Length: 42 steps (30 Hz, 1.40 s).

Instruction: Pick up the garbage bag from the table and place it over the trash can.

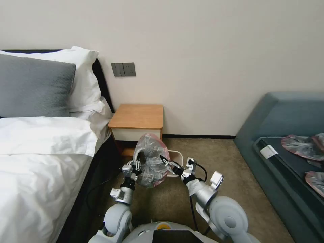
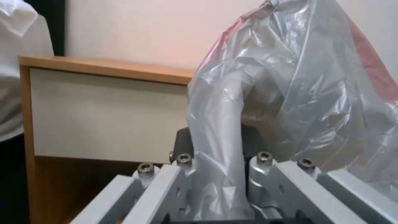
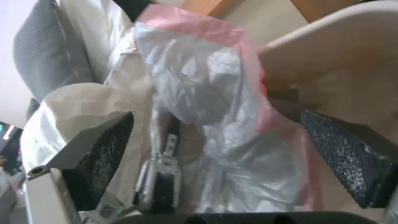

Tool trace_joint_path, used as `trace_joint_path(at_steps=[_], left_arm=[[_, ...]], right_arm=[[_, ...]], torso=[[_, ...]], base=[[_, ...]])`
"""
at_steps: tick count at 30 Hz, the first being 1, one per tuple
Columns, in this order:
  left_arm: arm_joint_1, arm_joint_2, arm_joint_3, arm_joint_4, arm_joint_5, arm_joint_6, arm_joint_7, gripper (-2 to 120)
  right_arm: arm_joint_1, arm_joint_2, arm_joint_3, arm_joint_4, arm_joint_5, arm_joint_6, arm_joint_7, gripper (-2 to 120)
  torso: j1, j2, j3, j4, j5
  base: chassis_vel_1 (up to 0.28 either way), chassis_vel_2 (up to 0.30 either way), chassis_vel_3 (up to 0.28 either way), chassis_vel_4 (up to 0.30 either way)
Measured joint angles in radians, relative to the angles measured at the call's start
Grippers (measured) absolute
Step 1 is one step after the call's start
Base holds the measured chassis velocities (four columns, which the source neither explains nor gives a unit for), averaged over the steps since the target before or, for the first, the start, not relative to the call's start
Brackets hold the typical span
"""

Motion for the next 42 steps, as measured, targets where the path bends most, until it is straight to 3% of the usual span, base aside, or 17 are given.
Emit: trace_joint_path(at_steps=[14, 42], left_arm=[[0.007, 0.007, -0.003, -0.017, -0.016, -0.011, 0.016, 9], [0.023, 0.008, 0.0, -0.036, 0.003, -0.013, 0.04, 9]], right_arm=[[0.026, -0.002, 0.001, -0.042, -0.082, 0.001, -0.029, 100], [0.108, -0.066, -0.001, -0.094, -0.097, -0.007, -0.061, 100]], torso=[[0.0, 0.0, 0.0, 0.0, 0.0], [0.0, 0.0, 0.0, 0.0, 0.0]], base=[[0.0, 0.0, 0.0, 0.0], [0.0, 0.0, 0.0, 0.0]])
